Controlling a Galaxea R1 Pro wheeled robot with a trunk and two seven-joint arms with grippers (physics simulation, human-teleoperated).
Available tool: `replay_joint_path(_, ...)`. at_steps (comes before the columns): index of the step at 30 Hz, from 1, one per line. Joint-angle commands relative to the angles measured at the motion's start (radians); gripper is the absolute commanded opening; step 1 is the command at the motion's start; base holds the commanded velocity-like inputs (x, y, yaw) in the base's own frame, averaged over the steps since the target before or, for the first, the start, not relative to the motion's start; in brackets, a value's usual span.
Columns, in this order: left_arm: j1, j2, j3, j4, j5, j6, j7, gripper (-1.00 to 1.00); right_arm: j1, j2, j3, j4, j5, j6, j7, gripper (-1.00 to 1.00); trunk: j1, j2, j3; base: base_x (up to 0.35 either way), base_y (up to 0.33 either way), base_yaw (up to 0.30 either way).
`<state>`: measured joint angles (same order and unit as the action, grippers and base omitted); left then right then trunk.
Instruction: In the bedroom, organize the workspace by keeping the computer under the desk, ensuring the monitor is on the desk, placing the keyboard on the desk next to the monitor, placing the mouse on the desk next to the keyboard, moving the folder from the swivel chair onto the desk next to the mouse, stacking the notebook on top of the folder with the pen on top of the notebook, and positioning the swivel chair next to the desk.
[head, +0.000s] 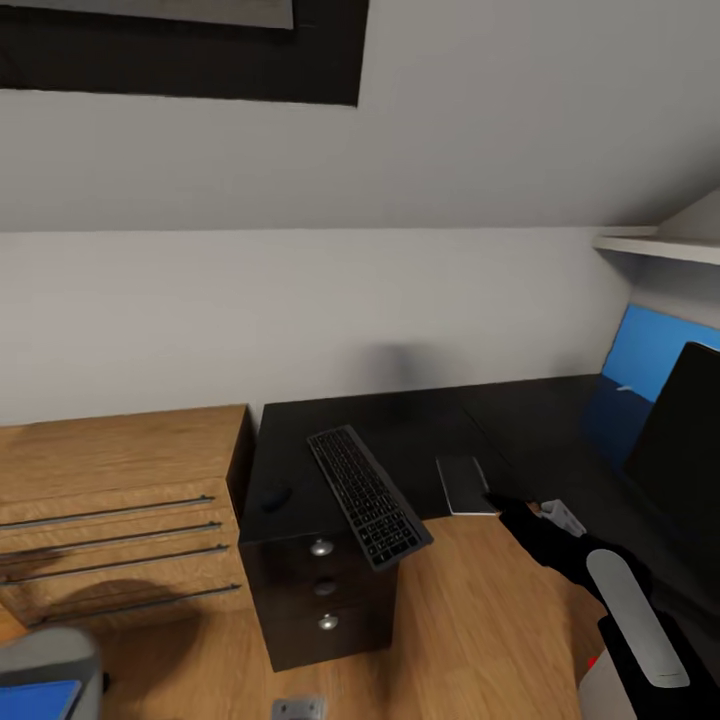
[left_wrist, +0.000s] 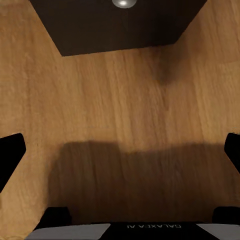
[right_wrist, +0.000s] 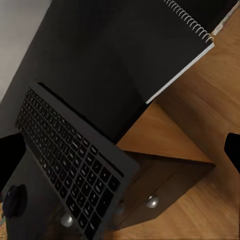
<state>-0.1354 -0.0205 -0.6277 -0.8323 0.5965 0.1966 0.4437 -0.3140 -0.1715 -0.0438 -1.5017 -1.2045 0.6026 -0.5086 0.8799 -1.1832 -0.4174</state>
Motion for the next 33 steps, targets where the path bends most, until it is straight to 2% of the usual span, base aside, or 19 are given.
replay_joint_path(1, -0.001, 0.001, -0.003, -0.001, 0.006, 0.003, 0.008, 1.0, 0.0, 0.0, -0.001, -0.002, -0.01, 0.002, -0.009, 1.0, -0.005, 0.006, 0.002, -0.321, -0.156, 0.273)
replay_joint_path(7, -0.001, 0.001, -0.003, -0.001, 0.006, 0.002, 0.009, 1.0, -0.001, 0.001, 0.007, -0.002, -0.005, 0.001, -0.008, 1.0, -0.028, 0.048, 0.021, -0.321, -0.174, 0.276)
replay_joint_path(12, -0.001, 0.001, -0.002, 0.0, 0.006, 0.002, 0.01, 1.0, -0.001, 0.003, 0.05, -0.002, 0.025, -0.002, -0.009, 1.0, -0.047, 0.083, 0.037, -0.316, -0.192, 0.278)
replay_joint_path(17, -0.001, 0.001, -0.001, 0.009, 0.006, 0.001, 0.009, 1.0, -0.001, 0.003, 0.071, -0.002, 0.054, -0.01, -0.009, 1.0, -0.066, 0.118, 0.052, -0.314, -0.196, 0.278)
replay_joint_path(18, -0.001, 0.001, 0.001, 0.015, 0.006, 0.001, 0.009, 1.0, -0.001, 0.003, 0.08, -0.002, 0.068, -0.013, -0.01, 1.0, -0.07, 0.125, 0.055, -0.318, -0.16, 0.279)
replay_joint_path(20, -0.001, 0.001, 0.003, 0.024, 0.006, 0.0, 0.008, 1.0, -0.001, 0.006, 0.122, -0.002, 0.119, -0.016, -0.01, 1.0, -0.077, 0.139, 0.061, -0.329, -0.054, 0.279)
replay_joint_path(32, -0.001, 0.001, 0.004, 0.028, 0.006, -0.002, 0.009, 1.0, 0.0, 0.007, 0.222, -0.006, 0.221, -0.027, -0.008, 1.0, -0.123, 0.223, 0.092, -0.336, -0.012, 0.264)
replay_joint_path(33, -0.001, 0.003, 0.005, 0.028, 0.006, -0.024, 0.009, 1.0, -0.001, 0.007, 0.234, -0.007, 0.234, -0.027, -0.008, 1.0, -0.127, 0.23, 0.095, -0.34, -0.001, 0.082)
